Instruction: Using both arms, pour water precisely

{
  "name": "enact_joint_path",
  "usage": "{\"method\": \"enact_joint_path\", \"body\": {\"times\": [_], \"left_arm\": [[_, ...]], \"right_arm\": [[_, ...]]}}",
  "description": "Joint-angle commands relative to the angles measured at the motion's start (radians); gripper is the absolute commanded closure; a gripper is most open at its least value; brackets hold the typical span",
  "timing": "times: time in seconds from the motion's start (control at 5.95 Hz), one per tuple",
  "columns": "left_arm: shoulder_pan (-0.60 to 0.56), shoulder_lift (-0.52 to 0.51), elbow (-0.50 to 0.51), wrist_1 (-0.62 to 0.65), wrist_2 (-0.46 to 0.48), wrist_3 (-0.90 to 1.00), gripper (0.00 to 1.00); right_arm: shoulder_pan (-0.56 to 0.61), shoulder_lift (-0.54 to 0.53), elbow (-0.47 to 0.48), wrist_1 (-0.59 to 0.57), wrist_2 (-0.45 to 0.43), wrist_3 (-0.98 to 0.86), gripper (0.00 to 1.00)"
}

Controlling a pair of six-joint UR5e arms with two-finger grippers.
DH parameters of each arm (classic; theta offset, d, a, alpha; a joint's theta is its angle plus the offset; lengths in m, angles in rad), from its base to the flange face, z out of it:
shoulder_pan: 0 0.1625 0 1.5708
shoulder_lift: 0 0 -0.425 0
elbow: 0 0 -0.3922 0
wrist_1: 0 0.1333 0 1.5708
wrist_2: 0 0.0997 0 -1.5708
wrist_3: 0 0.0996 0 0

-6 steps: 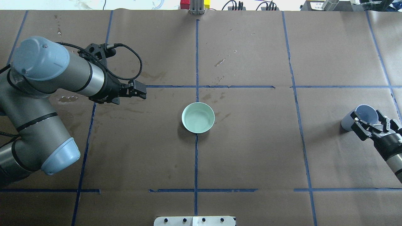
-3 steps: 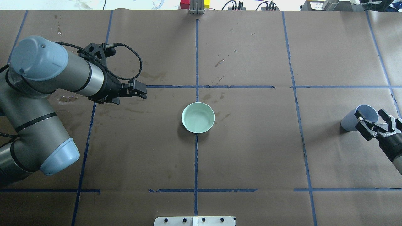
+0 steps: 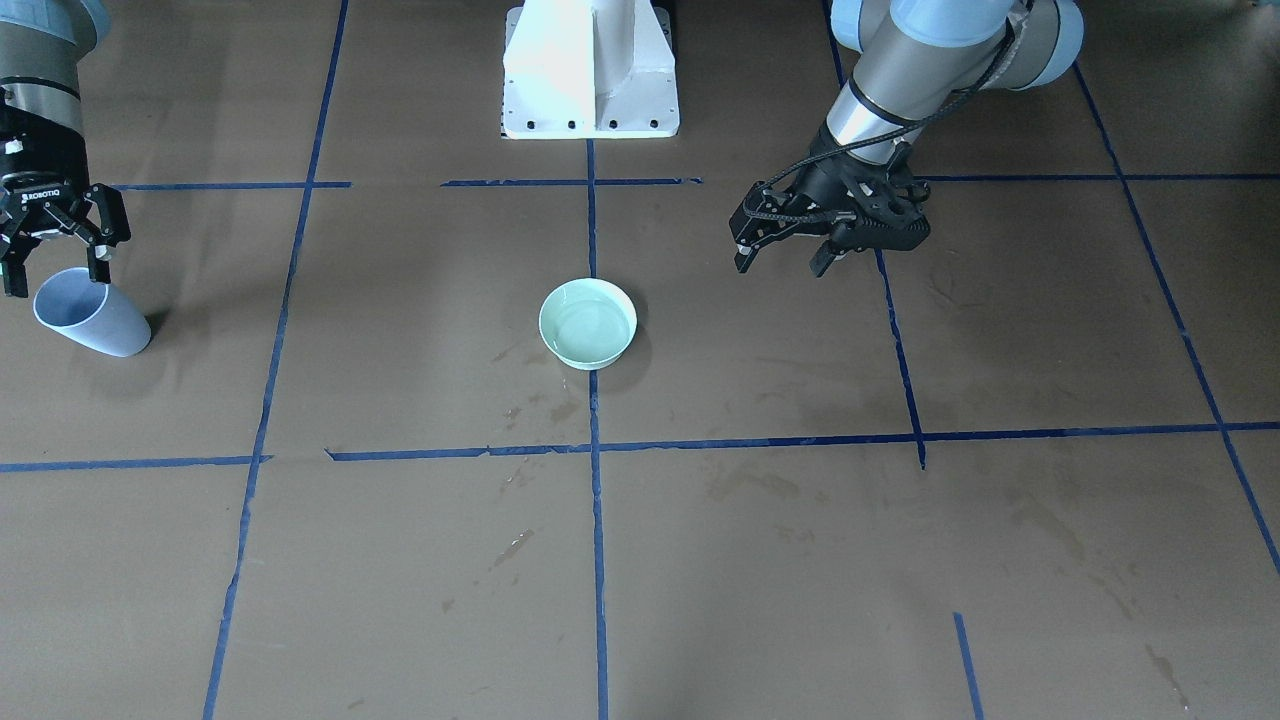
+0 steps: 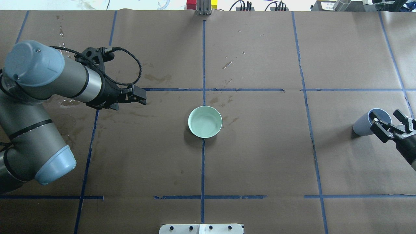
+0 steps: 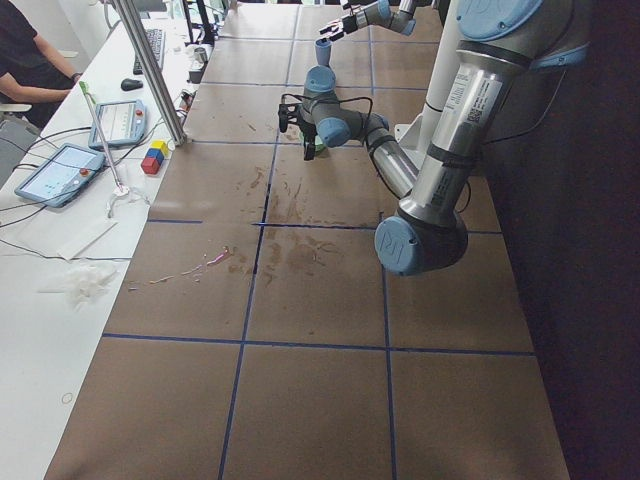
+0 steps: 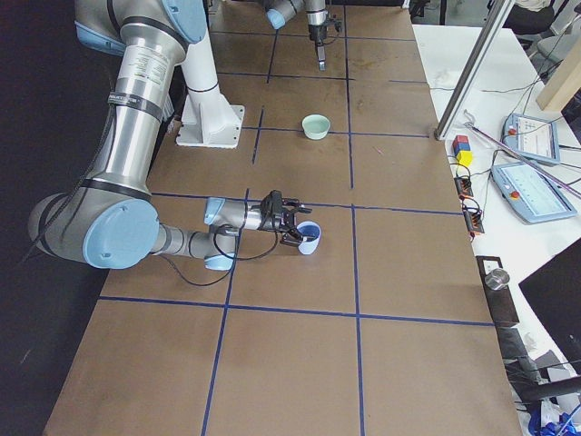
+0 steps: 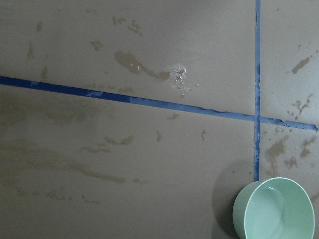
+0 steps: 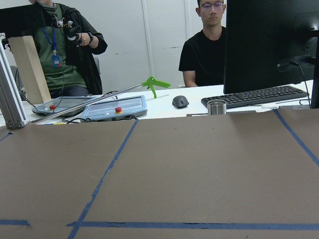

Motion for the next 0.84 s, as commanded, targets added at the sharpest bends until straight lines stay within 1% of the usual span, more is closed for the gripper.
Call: {"method": "enact_joint_path", "body": {"times": [0.0,0.17,0.34,0.5,0.67], "left_arm": [[-0.015,0.033,-0.019,0.0,-0.002,0.004,0.01],[-0.005,0.024,-0.009,0.0,-0.001,0.001,0.01],[0.012,0.011,0.005,0.009,-0.001,-0.005,0.01],[0.044,-0.052,0.026,0.082,0.001,-0.007,0.01],[0.07,-0.109,0.063,0.115,0.002,-0.009,0.01]], "right_arm": [[0.164,0.0,0.036,-0.068,0.222,-0.038,0.0],[0.265,0.002,0.038,-0.077,0.348,-0.089,0.0],[0.401,0.011,0.058,-0.134,0.522,-0.139,0.0],[0.548,0.031,0.084,-0.225,0.715,-0.201,0.0],[0.693,0.058,0.119,-0.333,0.903,-0.264,0.0]]}}
